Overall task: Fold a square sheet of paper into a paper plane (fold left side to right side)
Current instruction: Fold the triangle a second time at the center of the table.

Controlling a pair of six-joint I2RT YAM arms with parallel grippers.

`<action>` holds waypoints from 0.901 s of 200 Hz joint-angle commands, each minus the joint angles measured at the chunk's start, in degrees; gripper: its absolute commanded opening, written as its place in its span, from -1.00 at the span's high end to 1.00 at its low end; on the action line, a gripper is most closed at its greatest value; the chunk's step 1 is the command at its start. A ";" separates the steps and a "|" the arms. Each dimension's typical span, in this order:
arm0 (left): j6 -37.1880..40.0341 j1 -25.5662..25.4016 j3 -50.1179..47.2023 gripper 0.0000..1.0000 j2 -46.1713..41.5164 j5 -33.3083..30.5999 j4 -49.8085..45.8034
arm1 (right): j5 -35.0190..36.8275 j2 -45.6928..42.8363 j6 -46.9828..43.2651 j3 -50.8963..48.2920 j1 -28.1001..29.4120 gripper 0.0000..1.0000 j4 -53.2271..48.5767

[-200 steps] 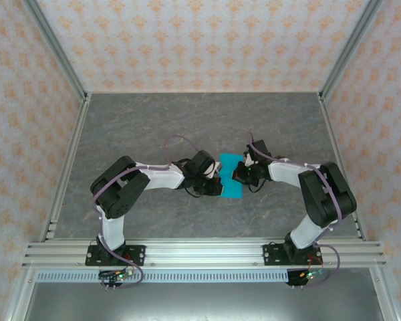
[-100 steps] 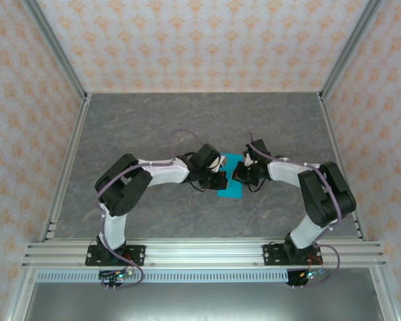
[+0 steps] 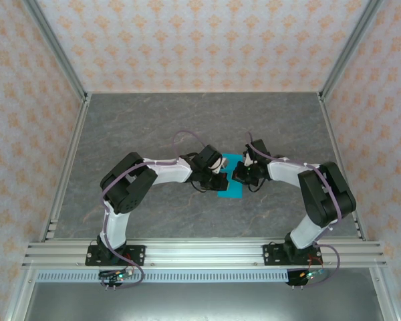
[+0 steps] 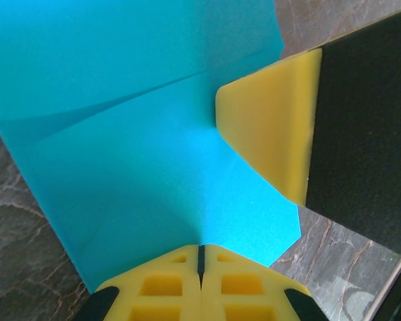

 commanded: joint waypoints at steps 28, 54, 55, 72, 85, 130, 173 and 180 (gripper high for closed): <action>2.63 0.07 -6.32 1.00 -2.37 -2.64 -4.25 | 5.51 1.41 -1.54 -0.07 0.28 1.00 -6.04; 2.80 0.06 -9.58 1.00 -4.11 -2.55 -4.14 | 5.81 1.70 -1.81 0.20 0.25 1.00 -6.48; 2.80 0.05 -9.68 1.00 -4.20 -2.55 -4.13 | 5.80 1.71 -1.79 0.20 0.26 1.00 -6.52; 2.49 0.05 -11.78 1.00 -4.72 -2.55 -3.92 | 6.05 1.73 -2.01 0.55 0.21 1.00 -6.81; 2.15 0.12 -13.43 1.00 -6.85 -2.63 -3.54 | 5.93 1.85 -2.02 0.79 0.27 1.00 -6.91; 1.58 0.13 -17.92 1.00 -11.12 -2.72 -2.27 | 4.80 0.80 -2.20 1.04 0.22 1.00 -5.95; -0.03 2.48 -17.87 1.00 -15.63 -3.27 -2.55 | 2.30 -5.39 -0.72 1.50 0.13 0.82 -1.63; -0.43 3.00 -17.61 1.00 -16.28 -3.34 -2.02 | 2.36 -6.95 -0.73 1.55 0.00 0.64 -1.46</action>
